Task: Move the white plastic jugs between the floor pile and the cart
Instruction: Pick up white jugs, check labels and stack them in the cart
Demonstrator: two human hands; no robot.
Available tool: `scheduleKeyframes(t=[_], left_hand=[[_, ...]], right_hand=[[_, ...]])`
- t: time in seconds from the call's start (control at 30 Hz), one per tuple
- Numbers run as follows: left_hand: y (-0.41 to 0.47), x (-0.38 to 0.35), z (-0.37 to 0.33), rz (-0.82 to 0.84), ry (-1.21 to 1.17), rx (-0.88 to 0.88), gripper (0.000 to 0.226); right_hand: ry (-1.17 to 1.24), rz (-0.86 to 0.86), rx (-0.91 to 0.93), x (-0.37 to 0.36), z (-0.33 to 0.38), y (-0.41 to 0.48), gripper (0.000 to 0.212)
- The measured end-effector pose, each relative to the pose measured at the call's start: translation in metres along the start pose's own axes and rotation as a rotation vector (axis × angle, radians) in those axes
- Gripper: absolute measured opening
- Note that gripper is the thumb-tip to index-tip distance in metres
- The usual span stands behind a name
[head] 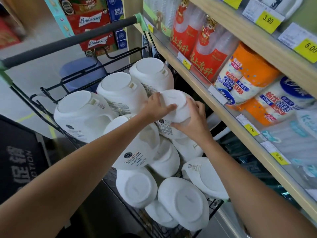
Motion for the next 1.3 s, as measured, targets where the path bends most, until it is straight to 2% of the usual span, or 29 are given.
scheduleKeyframes(t=[0.1, 0.23, 0.4, 0.5, 0.73, 1.0, 1.3], left_hand=[[0.002, -0.001, 0.002, -0.052, 0.024, 0.0, 0.085], [-0.003, 0.002, 0.002, -0.077, 0.037, -0.011, 0.073], [-0.026, 0.001, -0.011, -0.105, 0.127, -0.119, 0.07], [-0.041, -0.011, -0.023, -0.11, 0.243, -0.227, 0.066], [-0.081, -0.06, -0.09, 0.026, 0.328, -0.409, 0.063], [-0.176, -0.183, -0.194, 0.313, 0.356, -0.608, 0.06], [-0.383, -0.368, -0.25, 0.601, 0.266, -0.78, 0.051]], right_hand=[[-0.016, 0.085, -0.035, 0.002, -0.001, 0.004, 0.107], [0.001, 0.152, -0.1, 0.006, 0.0, 0.001, 0.102], [0.087, 0.119, -0.162, 0.024, 0.009, -0.01, 0.074], [0.093, 0.104, -0.203, 0.047, 0.008, -0.029, 0.066], [0.202, -0.06, -0.387, 0.13, -0.018, -0.104, 0.048], [0.216, -0.384, -0.548, 0.237, -0.064, -0.265, 0.042], [0.324, -0.684, -0.762, 0.328, -0.094, -0.536, 0.043]])
Point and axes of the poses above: each hand's wrist, its own y-axis towards the middle knuckle, its own x-axis out of the back of the hand, z = x × y, the point moved 2 cm from there along y, towards the middle knuckle, and after that the axes turned 3 degrees about y, right-handed, at the moved point
